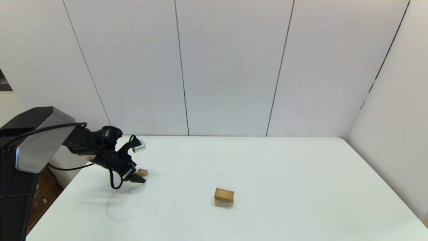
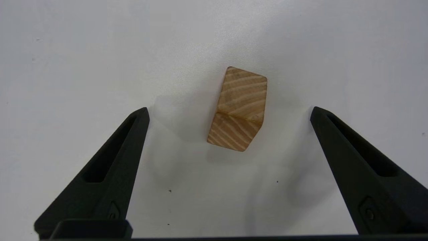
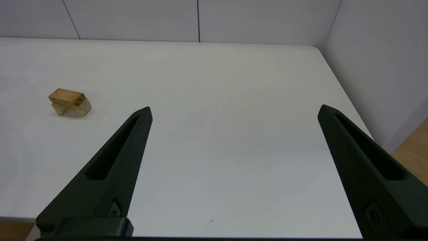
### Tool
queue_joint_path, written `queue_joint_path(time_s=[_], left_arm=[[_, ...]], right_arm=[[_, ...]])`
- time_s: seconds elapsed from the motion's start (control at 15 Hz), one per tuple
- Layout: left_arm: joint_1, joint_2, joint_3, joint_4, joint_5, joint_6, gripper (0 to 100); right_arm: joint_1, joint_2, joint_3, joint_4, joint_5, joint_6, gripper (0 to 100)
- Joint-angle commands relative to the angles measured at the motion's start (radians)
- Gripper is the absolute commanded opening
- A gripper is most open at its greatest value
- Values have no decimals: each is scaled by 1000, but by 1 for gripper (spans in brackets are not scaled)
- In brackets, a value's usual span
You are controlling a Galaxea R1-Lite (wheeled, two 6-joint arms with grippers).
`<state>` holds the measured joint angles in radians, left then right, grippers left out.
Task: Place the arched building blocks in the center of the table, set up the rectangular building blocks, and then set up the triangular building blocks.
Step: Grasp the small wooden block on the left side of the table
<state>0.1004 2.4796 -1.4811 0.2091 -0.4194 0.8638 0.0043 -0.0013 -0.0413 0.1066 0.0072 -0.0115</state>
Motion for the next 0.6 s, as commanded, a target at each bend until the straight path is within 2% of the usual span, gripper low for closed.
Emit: queue_joint_path(time_s=[0.07,0.6], left_arm=[[1,7,-11,1,-2,4,100],[2,12,-33,35,-2,3,100]], right_arm=[[0,0,0,1,0,-1,100],[0,0,0,1,0,-1,100]])
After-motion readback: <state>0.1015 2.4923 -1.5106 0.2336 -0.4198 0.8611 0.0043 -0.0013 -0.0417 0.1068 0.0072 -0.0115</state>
